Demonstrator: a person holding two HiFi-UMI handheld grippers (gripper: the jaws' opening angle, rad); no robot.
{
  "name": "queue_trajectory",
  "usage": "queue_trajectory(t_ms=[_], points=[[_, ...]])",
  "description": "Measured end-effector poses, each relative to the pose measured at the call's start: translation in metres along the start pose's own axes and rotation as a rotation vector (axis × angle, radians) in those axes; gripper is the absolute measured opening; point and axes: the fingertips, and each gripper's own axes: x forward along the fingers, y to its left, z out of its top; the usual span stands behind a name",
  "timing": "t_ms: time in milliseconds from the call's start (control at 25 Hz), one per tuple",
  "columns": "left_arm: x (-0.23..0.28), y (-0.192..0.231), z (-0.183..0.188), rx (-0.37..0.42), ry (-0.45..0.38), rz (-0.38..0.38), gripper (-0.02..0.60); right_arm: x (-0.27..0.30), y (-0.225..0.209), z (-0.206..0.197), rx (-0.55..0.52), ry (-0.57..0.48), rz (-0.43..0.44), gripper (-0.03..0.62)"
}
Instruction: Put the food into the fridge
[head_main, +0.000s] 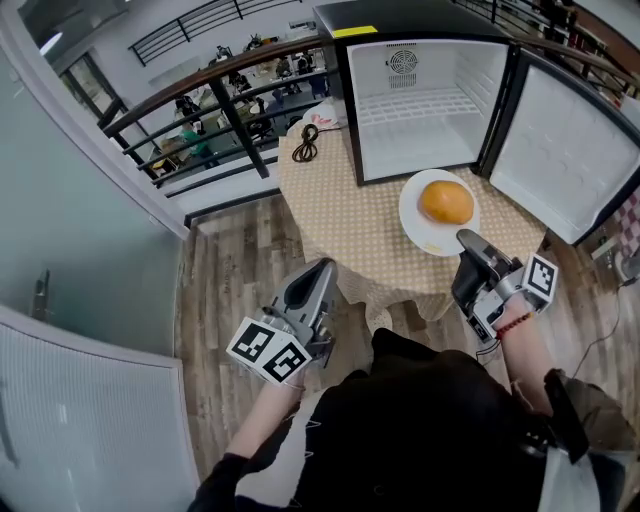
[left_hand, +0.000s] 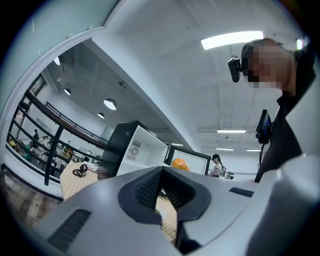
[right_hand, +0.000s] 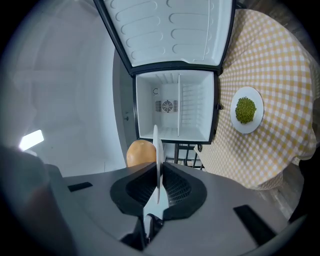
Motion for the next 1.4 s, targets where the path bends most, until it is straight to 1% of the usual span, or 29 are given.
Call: queue_trajectory(t_ms=[160,360,480,560,720,880,960,1080,1200,1400], points=[[0.016,0.015,0.003,0.008,0.004,-0.019,0.012,0.018,-0.013,0.012,0.007,-0.009,-0.036,0.035],[0.047,0.052,0.003,-0.017,0.017,-0.011,0.012,0.056,-0.037,0.039,0.009,0.007,-0.078,0.035],[0.059,0.064,0.007,-0.016,0.022,-0.031,0.012,0.077,-0.046,0.053,0.015,-0.011,-0.083,0.035],[0.065,0.075,0.007,-0.020,0.032,-0.026,0.012,0.091,-0.055,0.060,0.030,-0.019,-0.090,0.035],[0.077,0.100,0.008,-0.030,0.055,-0.002,0.012,0.124,-0.073,0.076,0.057,-0.027,-0.105,0.035],[0.087,0.127,0.013,-0.034,0.060,0.032,0.012,0.151,-0.096,0.097,0.042,-0.032,-0.140,0.035],[0.086,0.140,0.014,-0.037,0.061,0.061,0.012,0.159,-0.112,0.105,0.060,-0.050,-0.161,0.035],[0.083,0.162,0.008,-0.049,0.078,0.108,0.012,0.174,-0.135,0.118,0.096,-0.093,-0.169,0.035],[0.083,0.178,0.001,-0.059,0.105,0.130,0.012,0.190,-0.154,0.134,0.109,-0.133,-0.187,0.035],[0.078,0.205,0.004,0.000,0.112,0.190,0.012,0.208,-0.183,0.148,0.064,-0.140,-0.244,0.035]])
